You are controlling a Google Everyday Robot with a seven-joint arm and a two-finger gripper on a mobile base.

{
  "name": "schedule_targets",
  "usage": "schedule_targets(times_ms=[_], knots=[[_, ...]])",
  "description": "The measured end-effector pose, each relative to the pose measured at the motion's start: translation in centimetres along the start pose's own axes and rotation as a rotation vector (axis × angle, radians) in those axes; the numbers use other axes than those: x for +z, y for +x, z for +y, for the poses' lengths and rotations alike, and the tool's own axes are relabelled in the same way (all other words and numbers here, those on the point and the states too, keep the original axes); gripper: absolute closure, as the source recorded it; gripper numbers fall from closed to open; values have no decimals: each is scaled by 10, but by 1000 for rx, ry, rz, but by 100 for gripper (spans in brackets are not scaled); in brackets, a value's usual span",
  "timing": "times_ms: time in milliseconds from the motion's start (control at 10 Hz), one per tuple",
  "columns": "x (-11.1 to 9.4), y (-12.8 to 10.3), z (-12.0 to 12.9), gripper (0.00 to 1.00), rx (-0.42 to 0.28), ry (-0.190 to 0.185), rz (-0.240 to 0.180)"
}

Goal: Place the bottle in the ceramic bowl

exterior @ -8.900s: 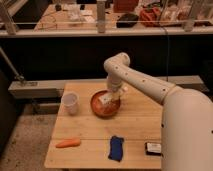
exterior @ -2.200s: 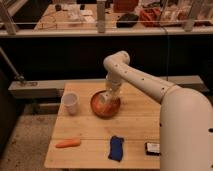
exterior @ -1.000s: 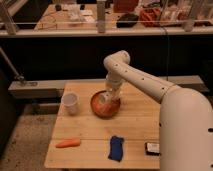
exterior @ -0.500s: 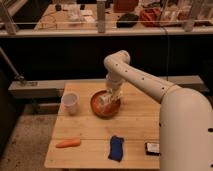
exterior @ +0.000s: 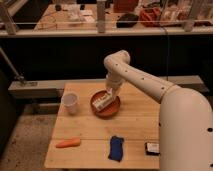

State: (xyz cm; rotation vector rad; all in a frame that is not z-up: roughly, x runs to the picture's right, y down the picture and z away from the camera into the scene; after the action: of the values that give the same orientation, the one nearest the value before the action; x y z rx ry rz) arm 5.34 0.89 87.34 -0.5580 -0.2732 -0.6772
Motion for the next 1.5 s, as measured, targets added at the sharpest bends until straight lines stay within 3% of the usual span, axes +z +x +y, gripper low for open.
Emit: schedule_targets(times_ms=[200, 500, 1500], knots=[[1, 0, -2, 20, -5, -1, 1], [1, 0, -5, 25, -13, -1, 1], [1, 0, -5, 25, -15, -1, 1]])
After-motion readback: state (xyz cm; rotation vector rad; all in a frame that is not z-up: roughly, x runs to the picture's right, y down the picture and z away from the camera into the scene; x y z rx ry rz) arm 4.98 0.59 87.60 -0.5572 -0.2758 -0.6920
